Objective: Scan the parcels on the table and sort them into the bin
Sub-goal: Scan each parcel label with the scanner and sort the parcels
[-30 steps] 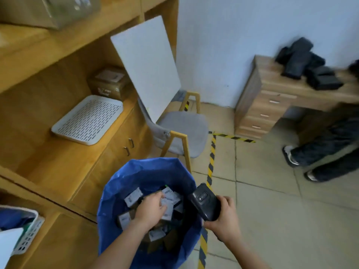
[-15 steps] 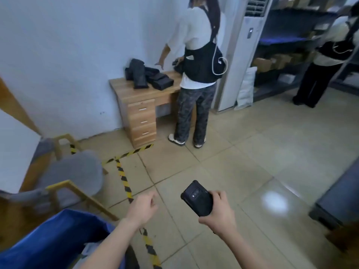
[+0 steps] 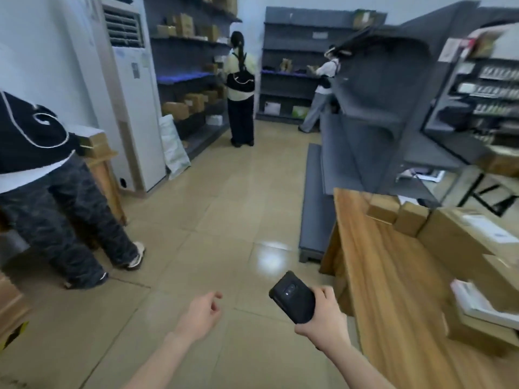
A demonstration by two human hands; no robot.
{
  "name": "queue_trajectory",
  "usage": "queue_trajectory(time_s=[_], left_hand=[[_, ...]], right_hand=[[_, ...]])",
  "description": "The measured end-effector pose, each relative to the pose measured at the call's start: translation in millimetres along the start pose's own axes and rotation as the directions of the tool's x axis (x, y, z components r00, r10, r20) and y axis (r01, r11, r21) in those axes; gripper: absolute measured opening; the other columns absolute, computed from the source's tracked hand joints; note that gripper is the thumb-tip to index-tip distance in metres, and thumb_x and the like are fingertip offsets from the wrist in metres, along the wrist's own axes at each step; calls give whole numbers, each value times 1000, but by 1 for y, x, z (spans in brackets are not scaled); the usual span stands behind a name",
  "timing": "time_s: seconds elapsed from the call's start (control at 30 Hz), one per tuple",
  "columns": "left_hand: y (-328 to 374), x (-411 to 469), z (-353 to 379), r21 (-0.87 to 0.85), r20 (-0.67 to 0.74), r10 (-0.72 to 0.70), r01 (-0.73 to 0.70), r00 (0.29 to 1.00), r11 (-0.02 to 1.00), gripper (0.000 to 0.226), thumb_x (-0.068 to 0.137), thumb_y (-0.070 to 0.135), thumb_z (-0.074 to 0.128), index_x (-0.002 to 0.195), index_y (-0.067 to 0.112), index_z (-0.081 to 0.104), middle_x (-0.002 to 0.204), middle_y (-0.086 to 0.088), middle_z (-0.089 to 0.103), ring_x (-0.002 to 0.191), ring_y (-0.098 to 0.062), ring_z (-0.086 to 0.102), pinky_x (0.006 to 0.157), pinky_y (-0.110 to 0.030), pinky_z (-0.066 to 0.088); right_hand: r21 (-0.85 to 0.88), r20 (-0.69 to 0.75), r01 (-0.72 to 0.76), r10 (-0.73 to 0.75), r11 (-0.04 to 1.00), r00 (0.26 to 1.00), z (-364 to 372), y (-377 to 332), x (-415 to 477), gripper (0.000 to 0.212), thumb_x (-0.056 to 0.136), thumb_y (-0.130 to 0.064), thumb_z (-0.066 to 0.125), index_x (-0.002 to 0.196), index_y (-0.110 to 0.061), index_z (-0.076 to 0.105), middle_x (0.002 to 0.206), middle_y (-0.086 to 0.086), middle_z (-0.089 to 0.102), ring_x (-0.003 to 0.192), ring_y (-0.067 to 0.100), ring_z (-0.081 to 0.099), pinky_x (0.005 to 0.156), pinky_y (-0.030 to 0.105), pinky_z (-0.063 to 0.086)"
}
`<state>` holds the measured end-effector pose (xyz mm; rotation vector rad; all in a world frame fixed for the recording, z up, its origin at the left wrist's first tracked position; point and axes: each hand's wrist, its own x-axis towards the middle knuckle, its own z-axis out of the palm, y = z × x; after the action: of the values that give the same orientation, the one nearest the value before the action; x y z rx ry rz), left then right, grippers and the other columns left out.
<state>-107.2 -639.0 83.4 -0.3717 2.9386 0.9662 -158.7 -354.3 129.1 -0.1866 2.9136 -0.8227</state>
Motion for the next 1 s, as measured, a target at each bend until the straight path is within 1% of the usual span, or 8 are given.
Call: queue_trajectory(time_s=[0.1, 0.2, 0.33, 0.5, 0.63, 0.77, 0.87, 1.0], left_hand=[[40, 40, 26, -7, 66, 108, -108, 992, 994, 29, 83, 9, 63, 112, 14, 64, 65, 16, 53, 59, 6, 51, 63, -13, 37], [80, 78, 53, 5, 132, 182, -185, 974, 983, 28, 80, 8, 63, 107, 16, 65, 59, 18, 50, 53, 12, 48, 60, -11, 35], [139, 134, 86, 16, 193, 288, -297, 938, 955, 27, 82, 15, 62, 108, 22, 62, 66, 17, 55, 64, 2, 52, 70, -22, 44], [212, 204, 119, 55, 268, 357, -384, 895, 922, 33, 82, 20, 59, 115, 25, 60, 81, 14, 59, 79, -7, 57, 75, -24, 47], [262, 246, 139, 55, 295, 378, -411, 877, 910, 34, 84, 19, 58, 118, 24, 58, 90, 8, 60, 83, -10, 56, 77, -24, 45], [295, 282, 159, 88, 360, 395, -452, 845, 888, 35, 85, 18, 57, 120, 20, 58, 91, 6, 57, 84, -12, 55, 79, -25, 46], [319, 316, 177, 96, 407, 417, -492, 812, 865, 32, 89, 19, 54, 120, 21, 55, 99, 6, 52, 87, -9, 51, 79, -24, 44], [348, 375, 207, 68, 457, 464, -550, 759, 833, 32, 92, 21, 57, 124, 21, 54, 105, 5, 47, 99, -9, 51, 89, -24, 44]], right_hand=[[-7, -56, -92, 91, 996, 994, -21, 34, 8, 81, 52, -39, 77, 125, -30, 44, 113, -12, 35, 100, 11, 51, 87, 40, 50], [17, -110, -180, 181, 983, 977, -39, 69, 21, 81, 53, -41, 75, 126, -31, 42, 111, -13, 34, 100, 11, 51, 85, 39, 49], [40, -152, -283, 286, 958, 946, -65, 116, 54, 74, 52, -44, 75, 118, -30, 44, 106, -12, 35, 97, 11, 51, 85, 40, 48], [120, -202, -333, 351, 935, 914, -104, 169, 107, 66, 58, -38, 74, 117, -29, 45, 110, -10, 36, 97, 13, 52, 87, 41, 44], [131, -221, -356, 377, 925, 899, -132, 203, 145, 72, 59, -38, 75, 123, -28, 44, 113, -10, 35, 101, 11, 50, 91, 41, 44], [158, -217, -377, 404, 913, 889, -146, 226, 176, 81, 59, -37, 77, 131, -26, 42, 114, -10, 35, 105, 12, 49, 92, 41, 44], [184, -219, -421, 455, 888, 863, -150, 240, 200, 82, 57, -38, 78, 131, -25, 43, 112, -10, 35, 103, 12, 49, 92, 41, 45], [225, -231, -474, 520, 851, 823, -150, 258, 239, 84, 56, -36, 78, 132, -25, 43, 113, -11, 35, 101, 12, 49, 92, 40, 45]])
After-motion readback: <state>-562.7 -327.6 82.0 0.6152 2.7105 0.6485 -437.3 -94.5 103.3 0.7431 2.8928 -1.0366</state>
